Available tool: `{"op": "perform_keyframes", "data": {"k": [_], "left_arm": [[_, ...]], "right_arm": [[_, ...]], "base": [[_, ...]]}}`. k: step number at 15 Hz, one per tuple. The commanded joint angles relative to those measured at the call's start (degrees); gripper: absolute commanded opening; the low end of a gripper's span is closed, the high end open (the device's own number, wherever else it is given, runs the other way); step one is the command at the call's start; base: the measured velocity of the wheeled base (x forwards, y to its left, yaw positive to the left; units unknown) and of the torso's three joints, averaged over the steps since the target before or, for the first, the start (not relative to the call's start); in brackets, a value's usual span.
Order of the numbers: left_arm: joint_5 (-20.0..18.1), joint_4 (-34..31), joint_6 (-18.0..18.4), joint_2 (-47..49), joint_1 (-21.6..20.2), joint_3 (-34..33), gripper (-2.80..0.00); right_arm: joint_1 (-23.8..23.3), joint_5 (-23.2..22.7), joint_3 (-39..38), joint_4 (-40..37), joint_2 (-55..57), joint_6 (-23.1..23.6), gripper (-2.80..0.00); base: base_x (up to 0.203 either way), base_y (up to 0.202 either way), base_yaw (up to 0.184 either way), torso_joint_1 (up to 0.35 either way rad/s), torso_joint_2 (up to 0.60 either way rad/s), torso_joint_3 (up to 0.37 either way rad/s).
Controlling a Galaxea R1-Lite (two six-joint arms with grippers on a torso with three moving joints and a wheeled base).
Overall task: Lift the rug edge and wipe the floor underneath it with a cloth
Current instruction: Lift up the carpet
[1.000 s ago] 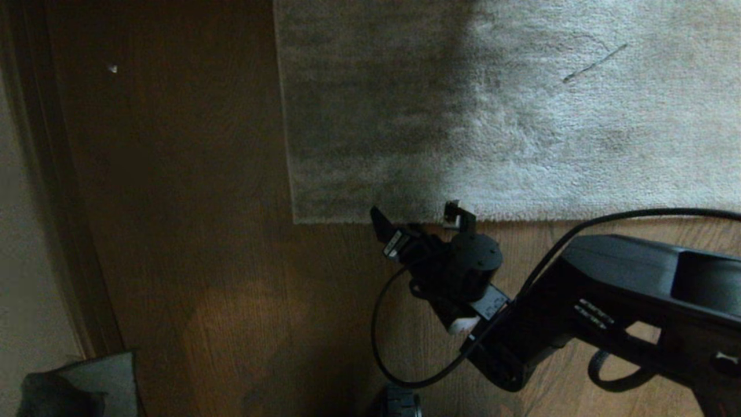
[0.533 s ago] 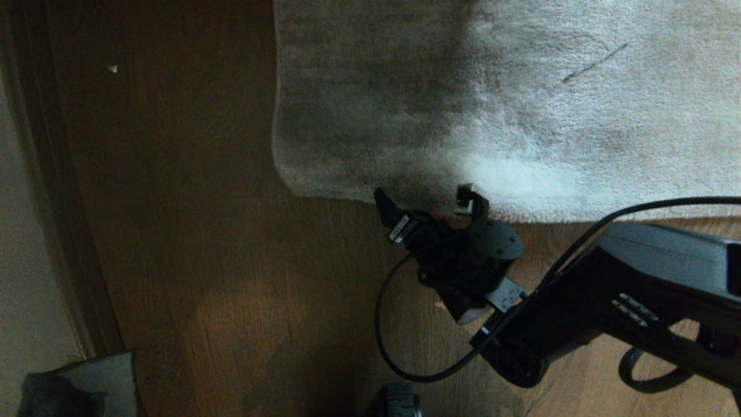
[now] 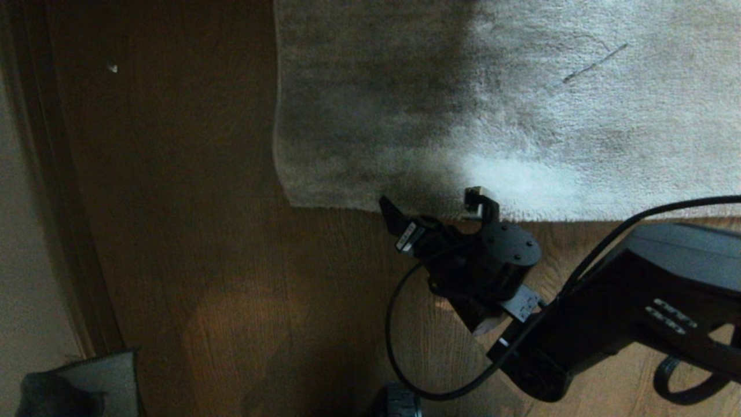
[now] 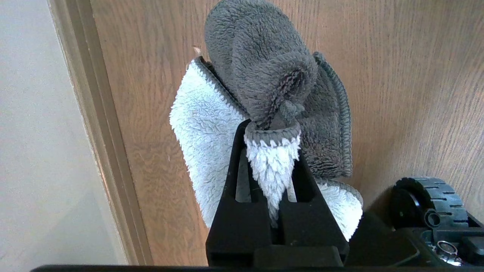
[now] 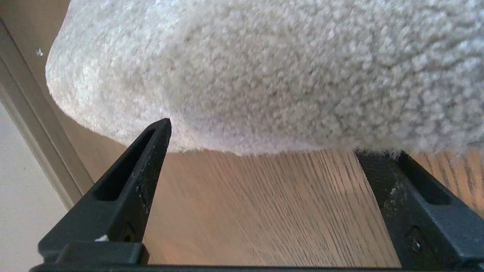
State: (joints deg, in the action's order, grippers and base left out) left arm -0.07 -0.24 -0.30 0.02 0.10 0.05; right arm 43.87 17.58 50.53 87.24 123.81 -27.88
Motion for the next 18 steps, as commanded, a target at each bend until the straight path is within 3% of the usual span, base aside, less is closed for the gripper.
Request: {"op": "perform_keyframes", "data": {"k": [1,12,18], "left_arm": [[-0.01,-0.02,-0.05,-0.02,-0.01,-0.05,-2.80],[-0.01,-0.02,-0.05,-0.02,-0.01,-0.02,-2.80],[-0.01,-0.02,-0.06,-0.02,-0.01,-0.03,-2.80]], "right_arm": [[0.02,0.09,-1.70,2.71,-0.85,0.76,0.00],[-1.70,0.44,-4.30,2.71,-2.52,1.06,0.00],[-2.27,0.50,-1.22,2.71,0.50,-3.18,0.00]], "base": [[0.000,0.000,0.000,0.000,0.00,0.000],[0.000,0.000,0.000,0.000,0.00,0.000],[0.000,0.000,0.000,0.000,0.00,0.000]]}}
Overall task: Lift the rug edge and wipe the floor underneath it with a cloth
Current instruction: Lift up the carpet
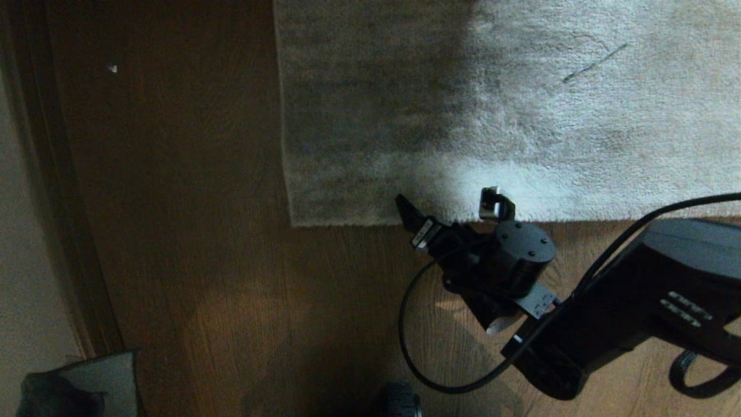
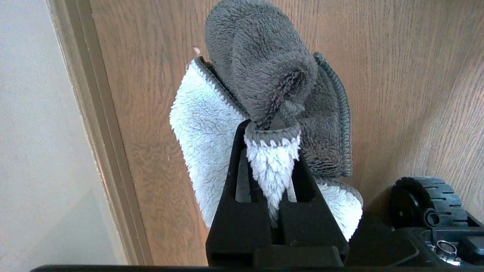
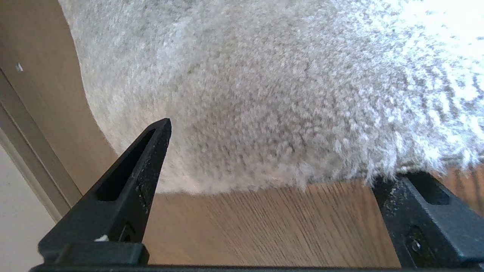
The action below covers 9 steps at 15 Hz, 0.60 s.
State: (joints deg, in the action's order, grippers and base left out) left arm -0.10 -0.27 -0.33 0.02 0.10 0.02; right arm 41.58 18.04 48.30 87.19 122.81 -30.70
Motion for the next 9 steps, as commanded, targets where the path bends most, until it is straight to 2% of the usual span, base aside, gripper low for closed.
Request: {"op": "perform_keyframes", "data": {"k": [1,9], "left_arm": [[0.01,0.00,-0.03,-0.02,-0.01,0.03,-2.80],[0.01,0.00,-0.02,-0.02,-0.01,0.06,-2.80]], "right_arm": [[0.07,-0.01,2.06,2.77,2.37,-0.47,0.00],[1.61,-0.37,12.48,2.77,6.58,-0.74,0.00]], "base": [[0.000,0.000,0.000,0.000,0.00,0.000],[0.000,0.000,0.000,0.000,0.00,0.000]]}}
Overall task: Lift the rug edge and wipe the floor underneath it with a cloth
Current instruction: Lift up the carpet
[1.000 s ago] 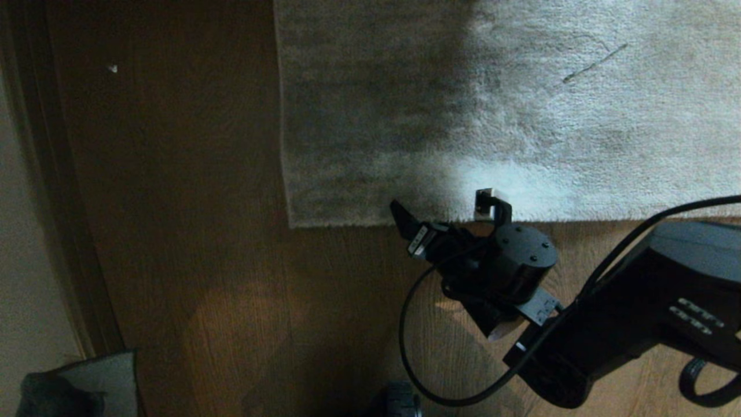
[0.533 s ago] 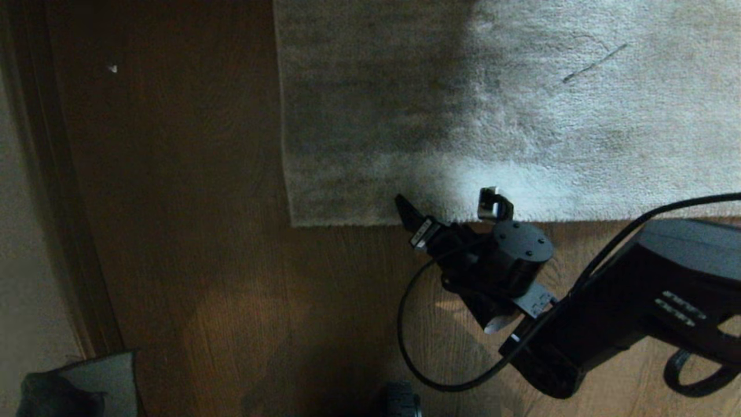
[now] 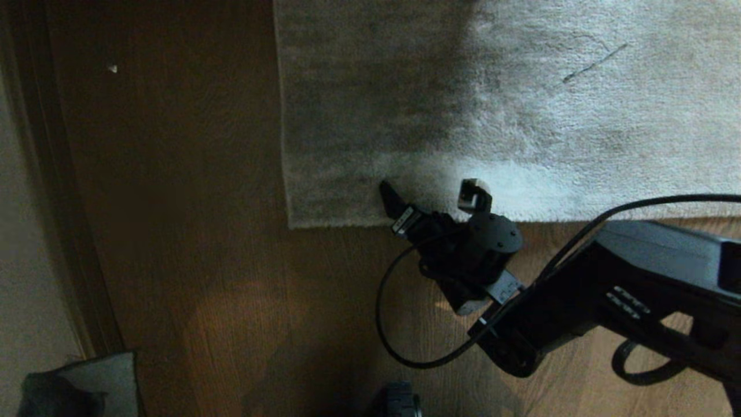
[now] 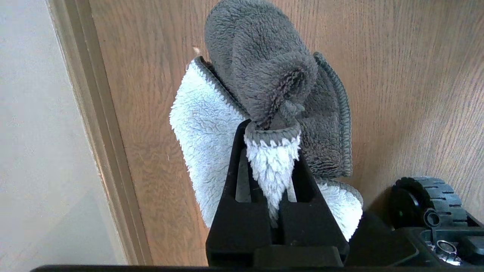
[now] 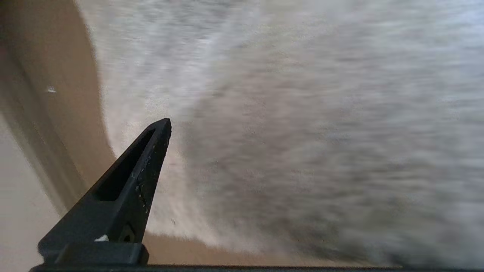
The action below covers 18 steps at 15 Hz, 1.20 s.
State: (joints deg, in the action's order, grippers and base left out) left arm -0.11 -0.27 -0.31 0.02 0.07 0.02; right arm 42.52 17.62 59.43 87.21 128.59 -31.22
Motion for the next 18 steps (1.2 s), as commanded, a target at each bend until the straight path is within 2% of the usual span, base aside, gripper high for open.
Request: {"op": "perform_keyframes", "data": {"k": [1,8,17,18], "left_arm": [[0.02,0.00,-0.04,-0.02,0.01,-0.02,-2.80],[0.02,0.00,-0.04,-0.02,0.01,-0.02,-2.80],[0.02,0.00,-0.04,-0.02,0.01,-0.02,-2.80],[0.02,0.00,-0.04,-0.02,0.01,0.03,-2.80]], "right_arm": [[1.47,0.04,2.05,2.74,0.79,-0.24,0.00],[8.69,0.31,3.33,2.74,-0.64,0.09,0.00],[8.28,0.40,3.32,2.74,1.57,0.02,0.00],[7.95,0.40,3.25,2.74,1.57,0.02,-2.80]], "base": [[0.000,0.000,0.000,0.000,0.00,0.000],[0.000,0.000,0.000,0.000,0.00,0.000],[0.000,0.000,0.000,0.000,0.00,0.000],[0.000,0.000,0.000,0.000,0.00,0.000]]}}
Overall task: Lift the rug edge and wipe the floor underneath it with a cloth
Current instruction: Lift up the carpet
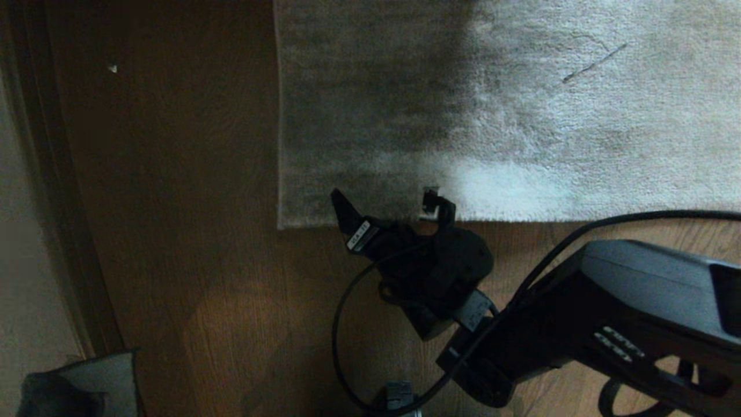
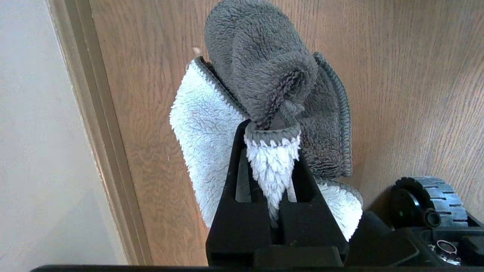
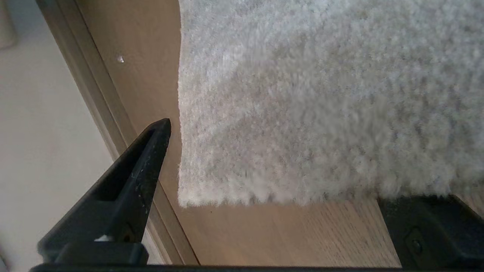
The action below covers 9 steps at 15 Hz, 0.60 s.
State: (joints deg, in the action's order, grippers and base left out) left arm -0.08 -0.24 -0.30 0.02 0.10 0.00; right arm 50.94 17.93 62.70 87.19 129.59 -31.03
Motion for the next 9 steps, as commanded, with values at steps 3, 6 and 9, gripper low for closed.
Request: {"op": "perform_keyframes", "data": {"k": [3,6,9], "left_arm": [[-0.01,-0.04,-0.05,-0.02,-0.01,0.07,-2.80],[-0.01,-0.02,-0.05,-0.02,-0.01,0.03,-2.80],[-0.01,-0.02,-0.05,-0.02,-0.01,0.00,-2.80]], "right_arm": [[-2.00,-0.07,-0.16,2.77,0.66,-0.95,-2.80],[-3.56,-0.09,-0.03,2.77,0.66,-1.84,-2.80],[-3.65,-0.09,-0.21,2.77,0.66,-2.28,-2.80]], "base": [[0.000,0.000,0.000,0.000,0.00,0.000],[0.000,0.000,0.000,0.000,0.00,0.000],[0.000,0.000,0.000,0.000,0.00,0.000]]}}
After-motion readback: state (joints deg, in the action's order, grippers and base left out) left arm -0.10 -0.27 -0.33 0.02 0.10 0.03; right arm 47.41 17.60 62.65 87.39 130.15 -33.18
